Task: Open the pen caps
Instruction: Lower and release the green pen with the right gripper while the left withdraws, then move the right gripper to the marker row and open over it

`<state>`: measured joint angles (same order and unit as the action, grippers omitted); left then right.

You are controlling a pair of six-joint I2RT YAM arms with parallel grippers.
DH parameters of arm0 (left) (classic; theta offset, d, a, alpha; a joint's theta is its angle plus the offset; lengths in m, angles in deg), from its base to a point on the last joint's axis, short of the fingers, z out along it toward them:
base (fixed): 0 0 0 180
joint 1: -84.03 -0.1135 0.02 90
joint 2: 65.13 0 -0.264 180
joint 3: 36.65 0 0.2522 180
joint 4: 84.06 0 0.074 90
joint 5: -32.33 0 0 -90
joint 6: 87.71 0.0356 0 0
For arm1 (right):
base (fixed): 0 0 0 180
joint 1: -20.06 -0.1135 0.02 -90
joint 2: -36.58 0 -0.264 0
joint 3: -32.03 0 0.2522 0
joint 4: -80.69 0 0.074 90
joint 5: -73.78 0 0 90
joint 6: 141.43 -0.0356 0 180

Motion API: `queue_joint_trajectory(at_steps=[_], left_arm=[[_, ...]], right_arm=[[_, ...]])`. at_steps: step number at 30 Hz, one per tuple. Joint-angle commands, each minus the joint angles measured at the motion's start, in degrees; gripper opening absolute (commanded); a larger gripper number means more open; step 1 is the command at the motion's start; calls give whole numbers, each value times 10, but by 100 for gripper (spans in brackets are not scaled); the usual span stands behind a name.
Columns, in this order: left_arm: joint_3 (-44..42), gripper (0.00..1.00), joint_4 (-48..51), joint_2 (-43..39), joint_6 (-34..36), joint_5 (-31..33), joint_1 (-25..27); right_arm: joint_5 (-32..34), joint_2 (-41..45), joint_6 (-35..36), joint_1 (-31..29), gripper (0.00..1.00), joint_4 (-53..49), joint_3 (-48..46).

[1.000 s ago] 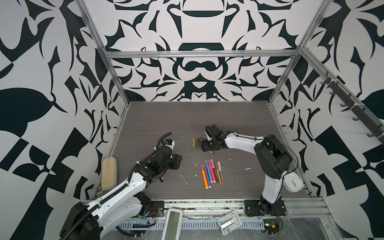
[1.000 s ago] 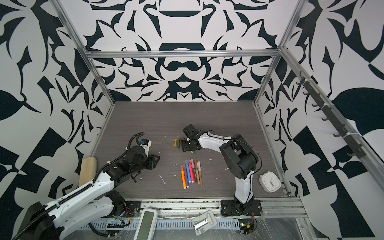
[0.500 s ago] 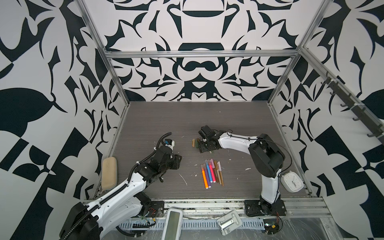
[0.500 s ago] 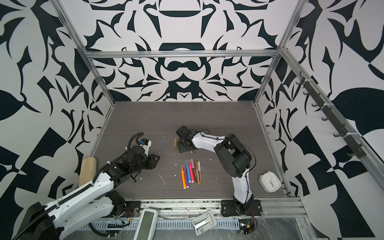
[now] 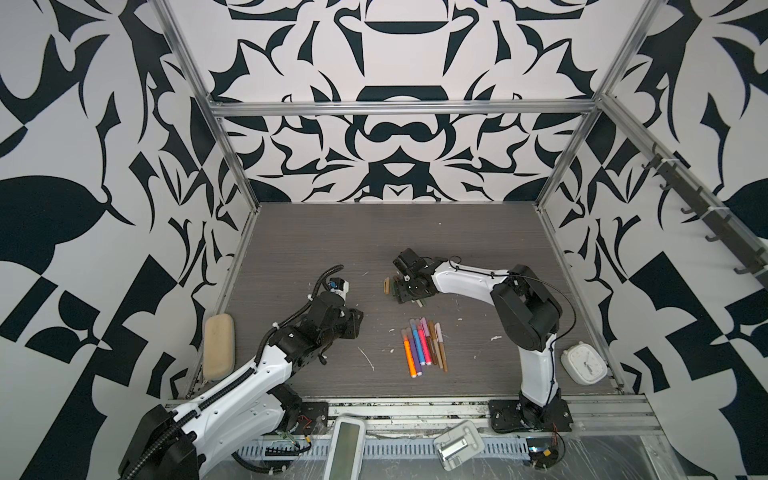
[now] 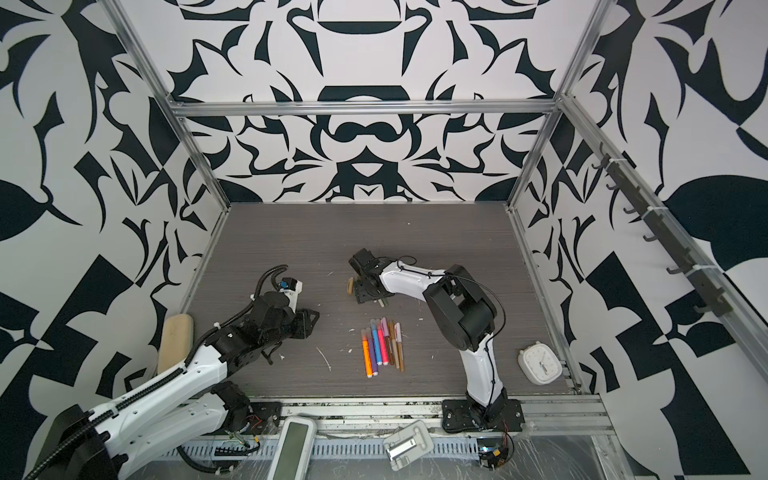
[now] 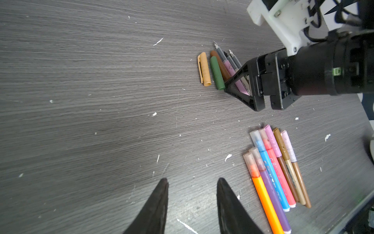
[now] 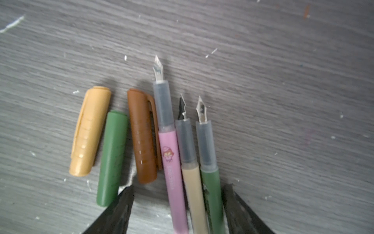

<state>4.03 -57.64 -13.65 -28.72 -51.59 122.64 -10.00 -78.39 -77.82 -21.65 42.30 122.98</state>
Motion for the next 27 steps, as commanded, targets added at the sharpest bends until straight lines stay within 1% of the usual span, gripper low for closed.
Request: queue_joint_trajectory(at_steps=[1,7,13,17,19,20,22,24,26,27], left_arm=[[-5,42,-4,0,6,5,1],[-4,42,-5,2,6,6,3],[-4,42,-5,5,7,6,5],[-4,42,-5,4,7,8,5],[-4,42,-5,2,6,9,6],[-5,42,-5,1,7,10,6],[-6,42,-5,-1,7,11,6],[-7,42,-6,-6,7,10,6],[-10,42,-8,-12,7,12,8],[-12,42,-9,-15,7,12,9]], right_arm=[[9,28,-6,6,73,7,-20],[11,76,-9,8,73,58,-77],[17,150,-12,8,73,136,-160],[3,215,-13,8,72,191,-224],[-23,254,-21,9,70,215,-260],[-49,280,-33,11,68,225,-282],[-124,326,-64,17,65,242,-330],[-225,377,-103,21,62,274,-394],[-283,433,-156,18,57,312,-464],[-287,468,-183,18,55,320,-500]])
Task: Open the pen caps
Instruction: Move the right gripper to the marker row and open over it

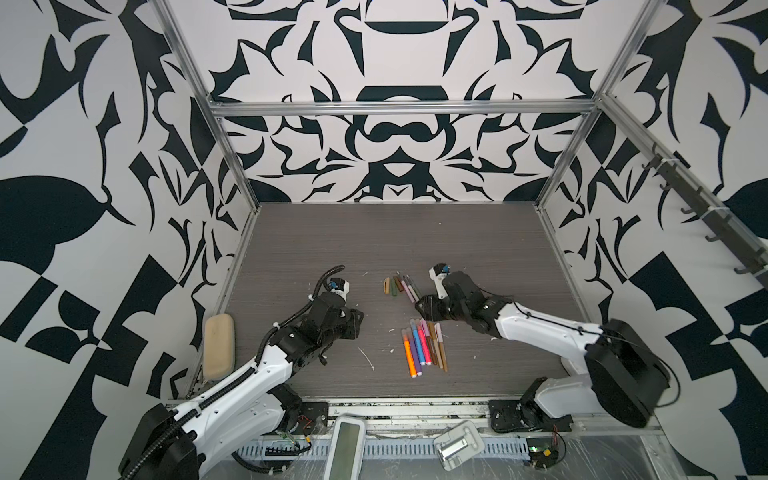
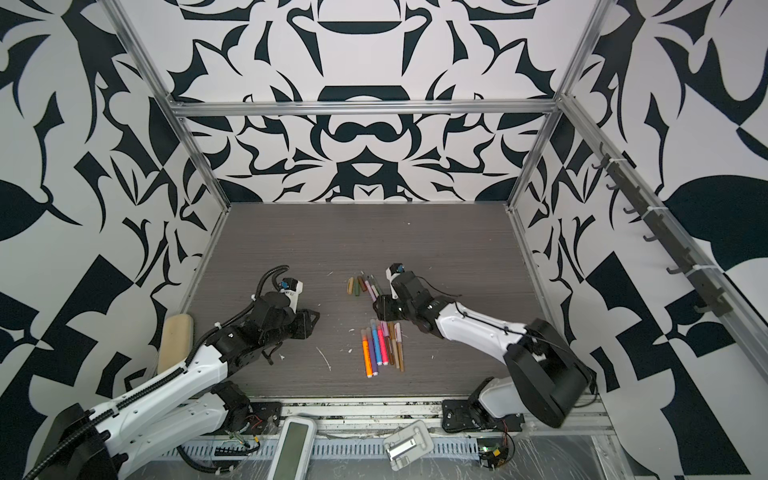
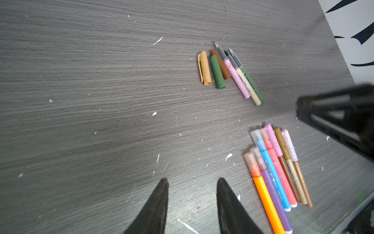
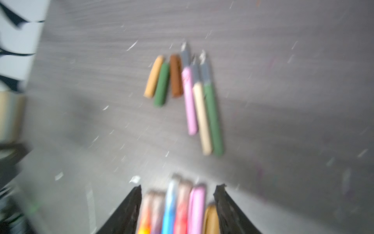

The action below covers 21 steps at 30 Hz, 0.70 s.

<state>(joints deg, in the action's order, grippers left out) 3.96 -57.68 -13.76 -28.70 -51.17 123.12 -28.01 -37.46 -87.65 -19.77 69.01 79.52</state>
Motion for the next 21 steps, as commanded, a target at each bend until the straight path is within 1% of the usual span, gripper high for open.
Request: queue_joint_trajectory(at_steps=[1,4,7,8,9,10,11,13,15,17,21], left_arm=[[-12,42,-8,-16,7,8,3],[-13,42,-8,-19,10,-2,4],[-13,42,-11,-15,12,-7,6],[-12,42,-12,-12,13,-9,7],[-11,42,-13,-8,14,-10,7],[-9,42,-14,-3,14,-11,8],[-7,42,-14,1,15,-12,9],[-3,42,-15,11,16,-12,11],[-1,42,-16,15,17,-9,15],[-1,42,-16,16,17,-4,20],[-2,42,-17,12,18,1,25]], right_arm=[[-106,93,-103,0,53,55,-96],[-83,212,-144,-3,49,15,-163],[-32,328,-162,-7,45,-117,-180],[-13,363,-168,-7,41,-164,-180],[-1,388,-174,-8,33,-194,-183],[8,410,-184,-9,24,-220,-187],[12,431,-193,-9,20,-238,-193],[13,447,-212,-9,19,-250,-202],[17,445,-222,-11,19,-259,-203],[27,428,-225,-16,22,-272,-190],[47,369,-226,-33,23,-271,-167]])
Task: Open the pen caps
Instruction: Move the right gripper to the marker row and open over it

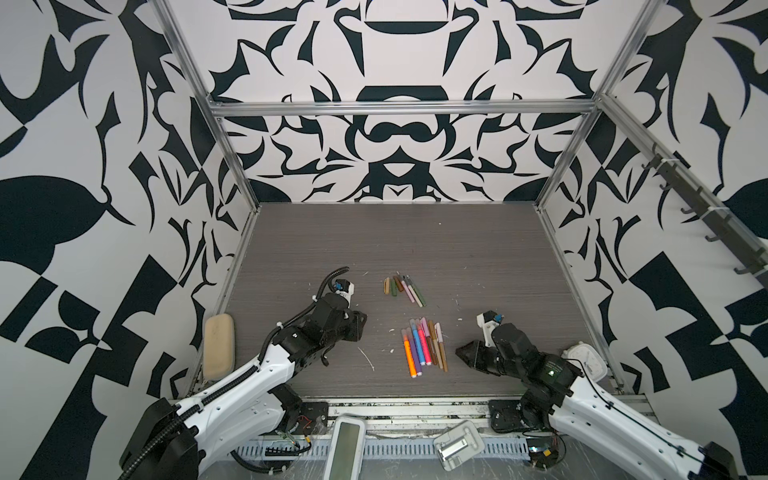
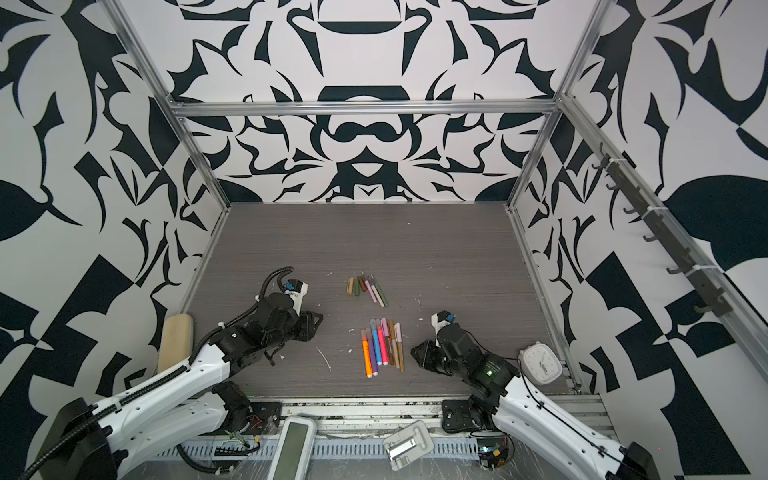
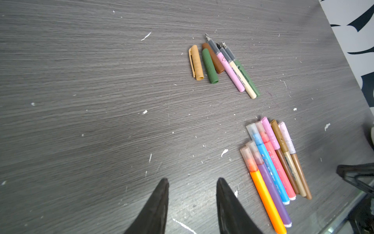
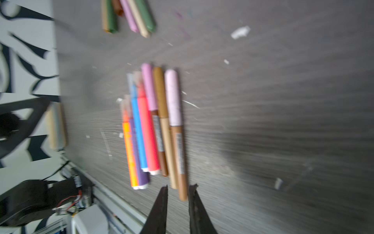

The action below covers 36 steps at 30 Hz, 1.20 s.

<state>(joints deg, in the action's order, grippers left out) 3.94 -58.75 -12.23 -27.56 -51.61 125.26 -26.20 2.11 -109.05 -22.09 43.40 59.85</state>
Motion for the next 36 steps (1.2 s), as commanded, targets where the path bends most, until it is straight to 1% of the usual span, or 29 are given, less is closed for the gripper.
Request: queue_joint_trajectory(at_steps=[1,7,11,15,23,30,36], left_arm=[[-3,42,-7,-5,7,7,3],[-8,42,-7,-21,4,22,6],[-13,42,-7,-32,2,27,7],[-17,42,-6,-43,1,32,8],[-20,42,-3,-53,-2,36,8],[-19,42,-4,-47,-1,32,8],[-19,42,-4,-47,-2,32,9]], right_arm=[[34,-48,-9,-15,23,-16,38],[101,-153,0,-83,24,-44,101],[116,-208,15,-113,24,-37,133],[113,-255,28,-125,24,-28,156],[162,-336,26,-168,24,-72,220],[191,-391,19,-186,24,-114,262],[196,-430,24,-187,24,-129,281]])
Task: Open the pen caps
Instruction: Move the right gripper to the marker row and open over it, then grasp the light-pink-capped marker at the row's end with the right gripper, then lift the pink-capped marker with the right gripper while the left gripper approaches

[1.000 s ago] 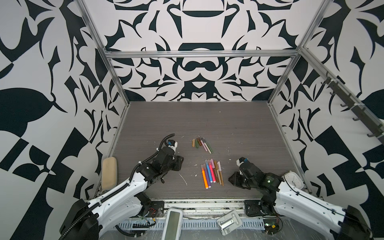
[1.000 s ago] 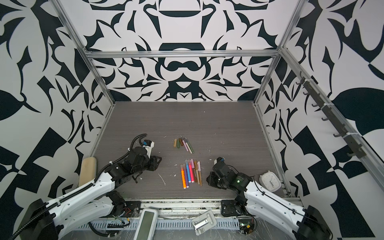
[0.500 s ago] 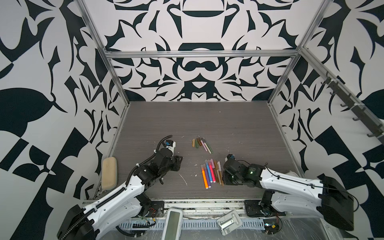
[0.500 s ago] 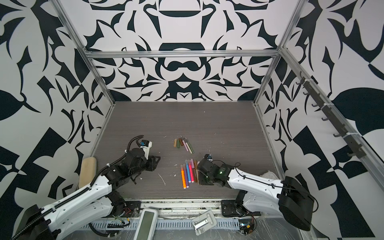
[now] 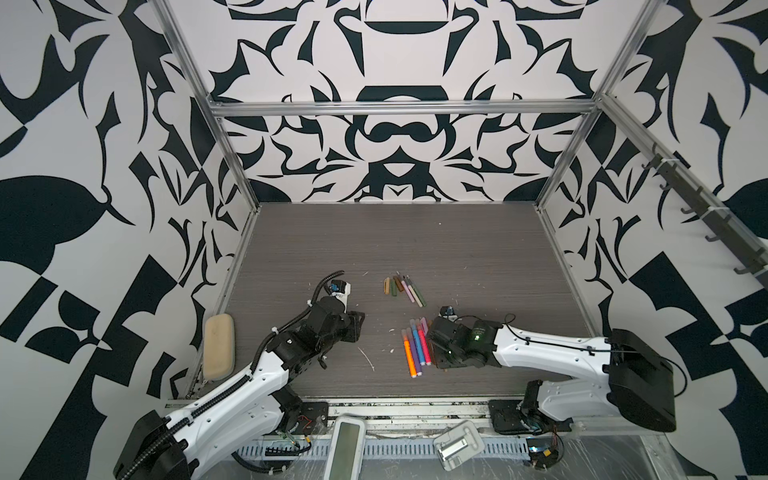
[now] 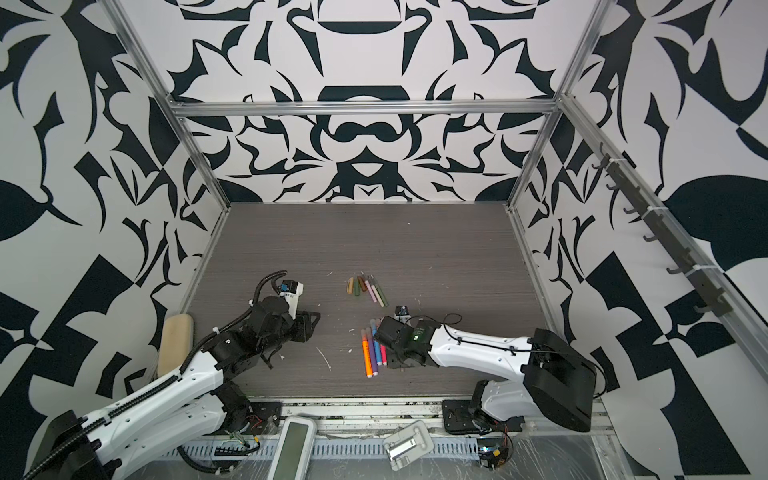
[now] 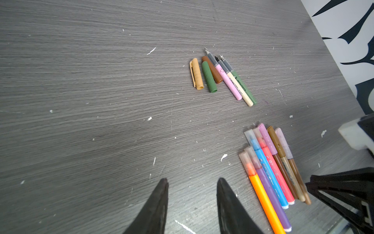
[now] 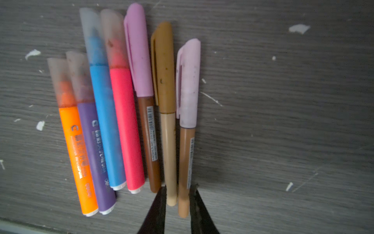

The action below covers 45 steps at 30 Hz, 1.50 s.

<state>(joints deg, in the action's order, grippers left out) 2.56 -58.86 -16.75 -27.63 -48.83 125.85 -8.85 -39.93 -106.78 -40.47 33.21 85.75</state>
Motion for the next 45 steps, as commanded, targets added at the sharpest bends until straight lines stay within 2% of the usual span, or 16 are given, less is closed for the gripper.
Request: queue_joint_trajectory(at_steps=[1,18,27,30,32,35,40,45], left_arm=[[-5,42,-3,-2,-1,4,3],[-5,42,-4,-1,-1,6,3],[-5,42,-3,-4,0,3,2],[-6,42,-2,-5,0,0,3],[-1,43,6,-8,-2,-4,3],[6,44,19,-22,-29,-8,2],[3,50,-42,-7,-99,-72,2],[25,51,-110,76,-148,-159,3]], right_arm=[[21,-18,6,-4,24,-26,25],[17,-120,33,8,23,-11,46],[22,-55,10,18,7,23,-6],[32,-29,-5,18,6,14,-13],[60,-9,-6,18,6,10,-11],[60,15,19,11,6,31,0],[22,-2,68,-6,6,56,60],[-34,-39,74,-22,6,108,105]])
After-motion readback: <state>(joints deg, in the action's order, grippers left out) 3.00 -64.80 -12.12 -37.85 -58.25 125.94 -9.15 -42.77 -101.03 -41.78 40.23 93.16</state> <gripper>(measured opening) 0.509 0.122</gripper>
